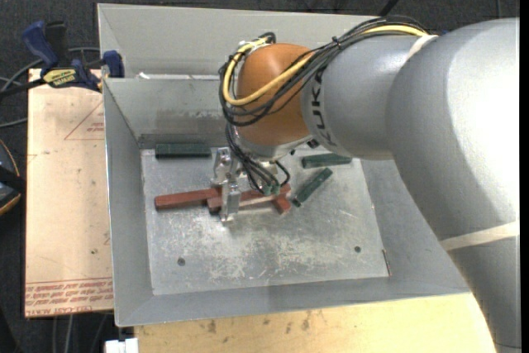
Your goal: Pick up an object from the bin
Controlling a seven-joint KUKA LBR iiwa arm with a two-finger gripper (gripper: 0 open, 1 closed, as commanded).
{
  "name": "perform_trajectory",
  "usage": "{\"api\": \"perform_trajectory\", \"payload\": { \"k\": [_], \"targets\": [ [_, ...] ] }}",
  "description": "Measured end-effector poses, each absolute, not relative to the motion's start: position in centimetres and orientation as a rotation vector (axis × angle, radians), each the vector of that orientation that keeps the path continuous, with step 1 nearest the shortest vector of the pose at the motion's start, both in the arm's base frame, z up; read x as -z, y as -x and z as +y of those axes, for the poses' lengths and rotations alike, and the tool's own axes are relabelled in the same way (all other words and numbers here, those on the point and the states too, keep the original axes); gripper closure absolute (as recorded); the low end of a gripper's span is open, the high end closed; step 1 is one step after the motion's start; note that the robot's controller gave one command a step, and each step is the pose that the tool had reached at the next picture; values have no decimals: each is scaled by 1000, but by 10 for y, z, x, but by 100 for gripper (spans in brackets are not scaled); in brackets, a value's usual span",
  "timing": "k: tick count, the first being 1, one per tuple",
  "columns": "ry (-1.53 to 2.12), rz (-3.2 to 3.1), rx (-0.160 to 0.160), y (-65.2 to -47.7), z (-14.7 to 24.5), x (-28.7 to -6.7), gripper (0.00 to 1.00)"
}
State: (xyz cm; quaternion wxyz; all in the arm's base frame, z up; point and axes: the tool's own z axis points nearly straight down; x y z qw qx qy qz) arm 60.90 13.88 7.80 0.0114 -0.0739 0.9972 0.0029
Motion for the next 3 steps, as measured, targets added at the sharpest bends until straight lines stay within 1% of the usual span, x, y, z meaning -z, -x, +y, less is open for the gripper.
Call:
{"api": "perform_trajectory", "payload": {
  "k": [1,2,3],
  "targets": [
    [231,3110,-9,-609,139,-78,100],
    [146,3128,-4,-607,132,-258,100],
    [145,3131,-3,-607,132,-256,100]
  ]
}}
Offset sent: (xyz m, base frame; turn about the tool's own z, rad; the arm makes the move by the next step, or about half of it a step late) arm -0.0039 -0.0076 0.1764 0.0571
